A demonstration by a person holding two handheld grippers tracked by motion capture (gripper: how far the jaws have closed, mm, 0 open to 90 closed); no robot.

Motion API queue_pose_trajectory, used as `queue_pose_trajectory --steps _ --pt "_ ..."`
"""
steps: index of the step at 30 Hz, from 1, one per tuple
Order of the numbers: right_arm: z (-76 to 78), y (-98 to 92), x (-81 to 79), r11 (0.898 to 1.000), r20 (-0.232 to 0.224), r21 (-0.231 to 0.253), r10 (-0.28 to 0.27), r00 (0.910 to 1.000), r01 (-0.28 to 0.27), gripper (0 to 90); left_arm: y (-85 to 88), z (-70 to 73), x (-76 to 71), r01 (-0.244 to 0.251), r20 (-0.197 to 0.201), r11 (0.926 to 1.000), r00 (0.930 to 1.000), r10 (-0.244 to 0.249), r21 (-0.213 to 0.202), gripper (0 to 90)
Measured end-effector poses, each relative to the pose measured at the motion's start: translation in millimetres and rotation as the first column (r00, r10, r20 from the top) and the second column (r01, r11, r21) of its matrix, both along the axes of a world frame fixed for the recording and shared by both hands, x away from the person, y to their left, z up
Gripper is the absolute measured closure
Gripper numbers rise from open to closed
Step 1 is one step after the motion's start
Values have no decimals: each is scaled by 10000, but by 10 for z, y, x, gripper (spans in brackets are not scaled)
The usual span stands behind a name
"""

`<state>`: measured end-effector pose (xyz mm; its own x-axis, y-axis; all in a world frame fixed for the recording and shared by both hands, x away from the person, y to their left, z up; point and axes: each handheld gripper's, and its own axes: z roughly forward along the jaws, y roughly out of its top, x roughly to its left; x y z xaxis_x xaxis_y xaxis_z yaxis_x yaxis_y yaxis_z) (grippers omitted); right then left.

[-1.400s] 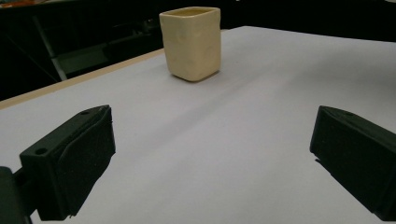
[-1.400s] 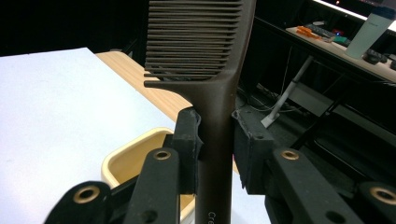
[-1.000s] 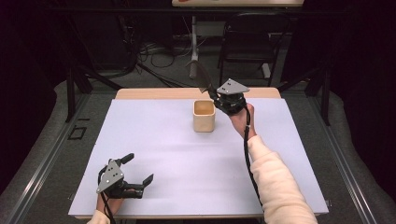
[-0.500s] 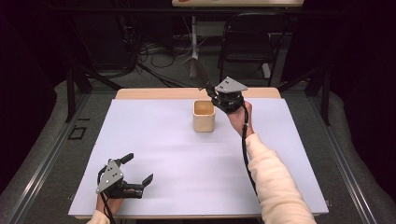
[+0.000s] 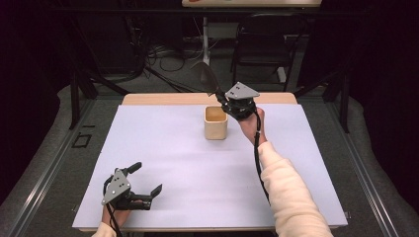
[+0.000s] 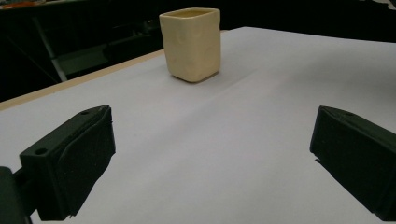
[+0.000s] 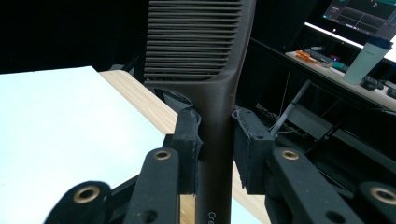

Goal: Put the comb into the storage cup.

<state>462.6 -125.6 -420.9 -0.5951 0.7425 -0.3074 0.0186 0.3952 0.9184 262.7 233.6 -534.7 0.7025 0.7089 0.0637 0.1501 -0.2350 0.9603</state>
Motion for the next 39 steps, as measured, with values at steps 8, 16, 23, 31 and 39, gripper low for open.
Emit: queue_pose_trajectory --steps 8,16,23,31,39 --pt "5 45 -5 9998 222 91 160 9996 -162 725 -1 0 -3 -18 5 10000 10000 18 -32 1" --pt "12 99 -15 9991 424 155 385 9984 -392 726 -3 3 -4 -33 28 10000 10000 33 -8 1" --pt "3 145 -10 9984 497 169 531 9974 -540 726 0 0 -4 -37 10 10000 10000 37 -5 1" --pt "-16 178 4 9980 544 151 599 9967 -608 726 5 -1 -9 -44 29 10000 10000 44 29 1" --pt "5 205 0 9974 614 217 677 9958 -691 725 6 -5 -10 -64 21 10000 10000 64 32 1"
